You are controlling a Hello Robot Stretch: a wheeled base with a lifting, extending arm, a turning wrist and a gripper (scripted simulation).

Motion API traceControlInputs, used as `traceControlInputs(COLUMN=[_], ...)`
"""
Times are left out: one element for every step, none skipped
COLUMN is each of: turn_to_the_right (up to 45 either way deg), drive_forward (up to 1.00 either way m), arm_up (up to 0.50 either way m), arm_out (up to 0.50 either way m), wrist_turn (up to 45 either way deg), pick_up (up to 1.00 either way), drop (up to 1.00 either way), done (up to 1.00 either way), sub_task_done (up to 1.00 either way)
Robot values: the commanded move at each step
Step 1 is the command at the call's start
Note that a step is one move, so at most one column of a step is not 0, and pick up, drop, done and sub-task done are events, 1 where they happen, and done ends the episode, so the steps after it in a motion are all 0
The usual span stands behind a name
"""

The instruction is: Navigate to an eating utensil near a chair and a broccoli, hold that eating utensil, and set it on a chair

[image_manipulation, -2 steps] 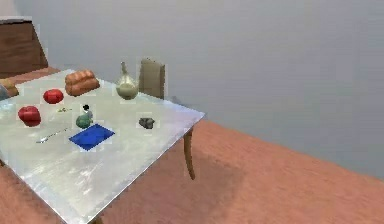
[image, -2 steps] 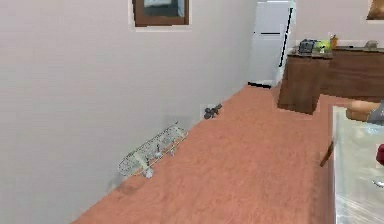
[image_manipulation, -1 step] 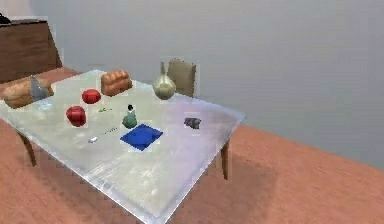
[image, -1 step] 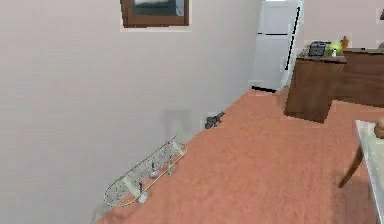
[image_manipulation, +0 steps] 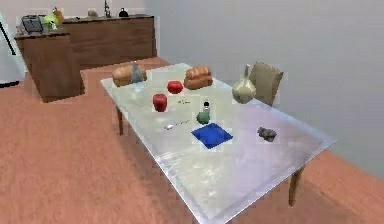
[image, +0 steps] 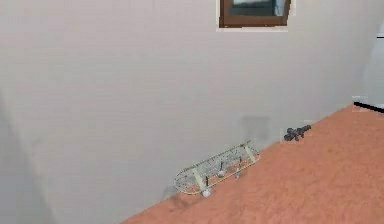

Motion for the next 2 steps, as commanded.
traceControlInputs(turn_to_the_right=[-3.0,45.0], drive_forward=[0.00,0.00], arm_up=[0.00,0.00], arm_out=[0.00,0.00], wrist_turn=[0.0,0.0], pick_up=[0.00,0.00], drop=[0.00,0.00], done=[0.00,0.00], sub_task_done=[0.00,0.00])
